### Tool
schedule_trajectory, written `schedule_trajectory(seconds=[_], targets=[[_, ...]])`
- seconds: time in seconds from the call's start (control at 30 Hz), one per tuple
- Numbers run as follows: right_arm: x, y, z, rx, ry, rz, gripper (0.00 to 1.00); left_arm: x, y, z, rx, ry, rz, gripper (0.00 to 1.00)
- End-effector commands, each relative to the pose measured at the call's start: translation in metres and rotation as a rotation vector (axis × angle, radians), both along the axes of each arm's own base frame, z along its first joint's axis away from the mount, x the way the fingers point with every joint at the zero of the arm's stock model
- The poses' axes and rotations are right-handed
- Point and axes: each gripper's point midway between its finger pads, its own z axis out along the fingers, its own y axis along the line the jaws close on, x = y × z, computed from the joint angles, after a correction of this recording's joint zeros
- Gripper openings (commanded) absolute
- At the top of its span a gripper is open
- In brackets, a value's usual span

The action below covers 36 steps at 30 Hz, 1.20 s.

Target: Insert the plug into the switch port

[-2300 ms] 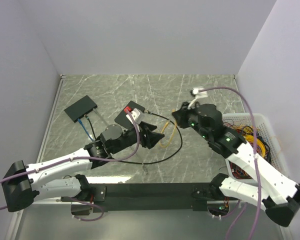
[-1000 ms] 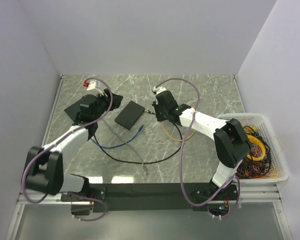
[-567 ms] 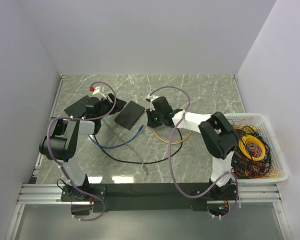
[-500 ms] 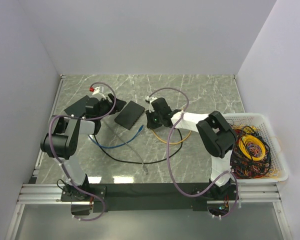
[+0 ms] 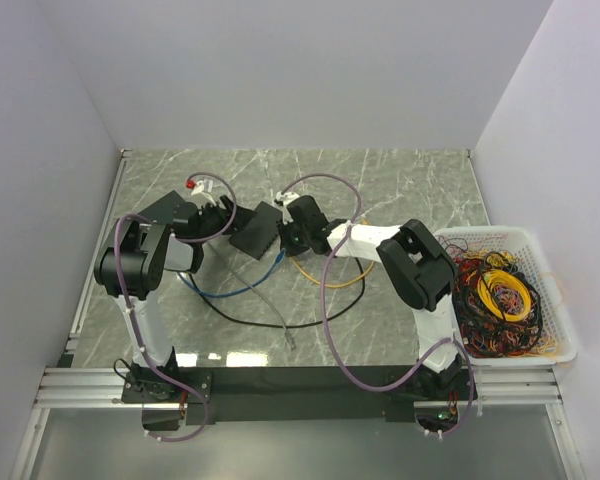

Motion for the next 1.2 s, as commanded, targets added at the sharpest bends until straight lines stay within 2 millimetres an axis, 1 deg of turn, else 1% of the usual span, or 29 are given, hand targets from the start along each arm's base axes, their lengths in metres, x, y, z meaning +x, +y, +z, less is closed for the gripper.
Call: schedule_trajectory(seconds=[0.0, 0.1, 0.23, 0.4, 0.57, 0.8, 0.93, 1.03, 1.07, 1.1, 1.17], targets=[[0.021, 0.002, 0.008, -0.035, -0.083, -0.037, 0.00, 0.010, -0.005, 0.030, -0.004, -0.133, -0.042, 0.66], [0.025, -0.002, 0.013, -0.047, -0.108, -0.054, 0.00, 0.009, -0.005, 0.029, 0.000, -0.127, -0.044, 0.66], [0.029, 0.001, 0.018, -0.028, -0.132, -0.055, 0.00, 0.009, -0.006, 0.026, -0.007, -0.122, -0.052, 0.66], [0.030, 0.006, 0.022, -0.003, -0.136, -0.044, 0.00, 0.009, -0.006, 0.025, -0.010, -0.118, -0.055, 0.65], [0.037, 0.012, 0.027, 0.004, -0.150, -0.041, 0.00, 0.009, -0.007, 0.024, -0.010, -0.115, -0.056, 0.65], [0.036, 0.026, 0.042, 0.043, -0.170, 0.000, 0.00, 0.011, -0.008, 0.023, -0.009, -0.106, -0.061, 0.65], [0.033, 0.029, 0.038, 0.042, -0.161, 0.012, 0.00, 0.014, -0.008, 0.022, -0.006, -0.097, -0.061, 0.64], [0.029, 0.031, 0.036, 0.045, -0.155, 0.022, 0.00, 0.017, -0.009, 0.013, 0.001, -0.049, -0.062, 0.64], [0.029, 0.031, 0.035, 0.046, -0.151, 0.023, 0.00, 0.022, -0.008, 0.014, 0.003, -0.039, -0.059, 0.64], [0.027, 0.033, 0.035, 0.049, -0.149, 0.030, 0.00, 0.022, -0.007, 0.006, 0.007, 0.000, -0.057, 0.64], [0.026, 0.034, 0.035, 0.054, -0.147, 0.041, 0.00, 0.024, -0.007, 0.004, 0.007, 0.025, -0.054, 0.63]])
